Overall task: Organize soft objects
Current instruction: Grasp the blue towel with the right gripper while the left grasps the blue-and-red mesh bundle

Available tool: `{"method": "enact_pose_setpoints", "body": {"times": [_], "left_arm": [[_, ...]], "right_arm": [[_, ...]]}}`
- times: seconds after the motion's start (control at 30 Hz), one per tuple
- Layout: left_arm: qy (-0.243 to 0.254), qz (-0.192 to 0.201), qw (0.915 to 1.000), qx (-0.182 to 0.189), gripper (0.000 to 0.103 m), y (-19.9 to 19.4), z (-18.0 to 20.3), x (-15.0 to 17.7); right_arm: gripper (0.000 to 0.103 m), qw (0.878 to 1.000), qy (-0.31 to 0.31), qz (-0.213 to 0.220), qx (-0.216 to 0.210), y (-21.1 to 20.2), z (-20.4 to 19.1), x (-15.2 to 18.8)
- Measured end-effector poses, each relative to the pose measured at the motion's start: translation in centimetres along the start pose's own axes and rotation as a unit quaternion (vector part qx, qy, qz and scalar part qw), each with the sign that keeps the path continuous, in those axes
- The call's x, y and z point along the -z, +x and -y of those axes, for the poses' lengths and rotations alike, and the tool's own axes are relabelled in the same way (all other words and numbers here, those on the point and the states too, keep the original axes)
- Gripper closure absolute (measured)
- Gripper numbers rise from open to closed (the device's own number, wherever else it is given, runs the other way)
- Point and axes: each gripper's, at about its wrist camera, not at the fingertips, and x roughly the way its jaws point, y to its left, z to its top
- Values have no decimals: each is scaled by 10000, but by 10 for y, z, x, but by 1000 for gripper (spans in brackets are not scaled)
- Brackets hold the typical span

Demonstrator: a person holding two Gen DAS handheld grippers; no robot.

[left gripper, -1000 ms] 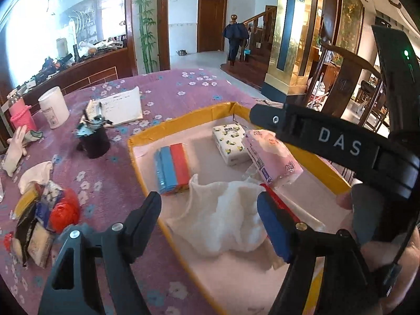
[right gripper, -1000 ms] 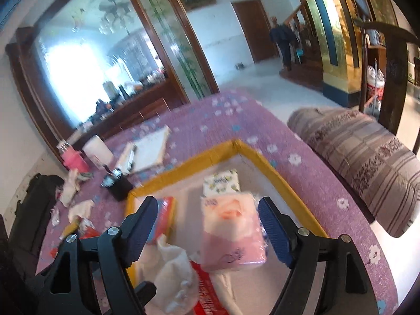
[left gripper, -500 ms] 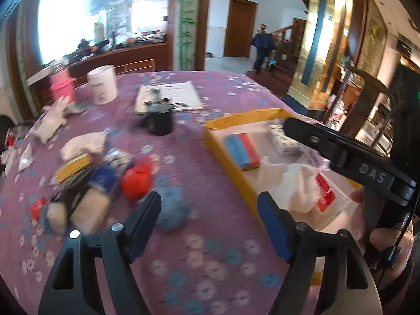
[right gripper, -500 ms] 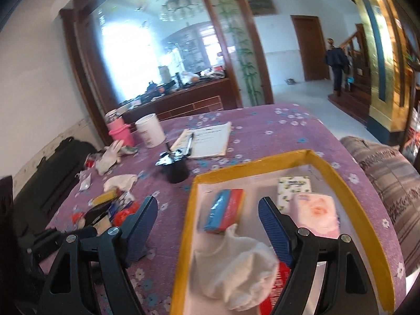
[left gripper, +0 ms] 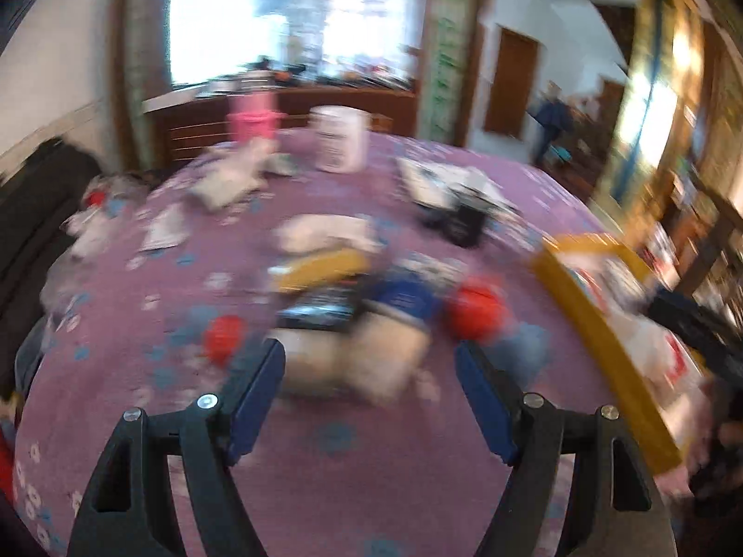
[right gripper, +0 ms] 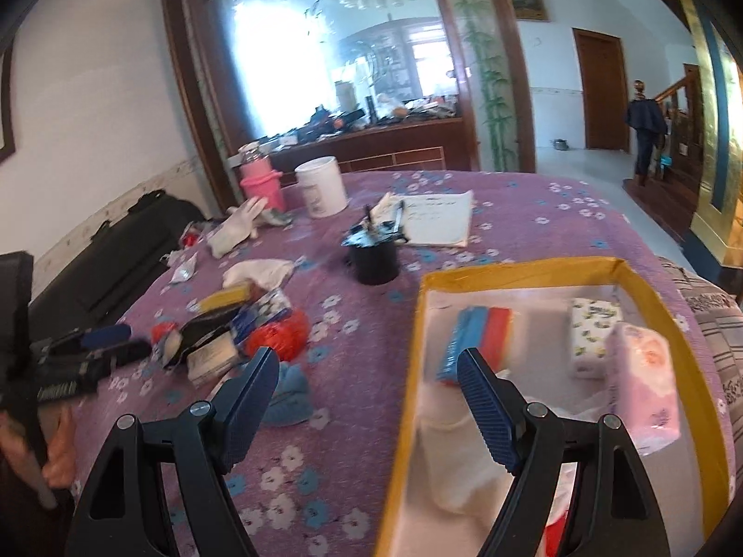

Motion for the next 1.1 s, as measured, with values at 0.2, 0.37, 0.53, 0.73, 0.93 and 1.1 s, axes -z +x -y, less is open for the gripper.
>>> {"method": "enact_pose_setpoints", "body": {"times": [0.2,0.37,0.53,0.73,0.93,1.1], "left_arm": [[-1064,-118,9931,-487,28,20,-72,-2],[-1681,-362,9843,-389,28,29,-102,1],[-1665,-395,9841,-476,28,30,-104,3],[-1716,-453,9828,-517,28,33,-107,5],[-1773,-506,9815,-508,28,34,-108,6],[-2016,-611,9767,-413,28,39,-116,5]], "right_arm": [[20,9988,-416,-111,-236,9,-25,4],[18,9961,-412,-431,-653,19,-49,1],[18,9897,-305,-1214,-696,55,-79,10],[18,9848,-625,-1619,70,98,-93,11],[56,9874,-627,-1442,169,106,-84,19],[57,9952,-319,-867,-336,78,-74,9]]}}
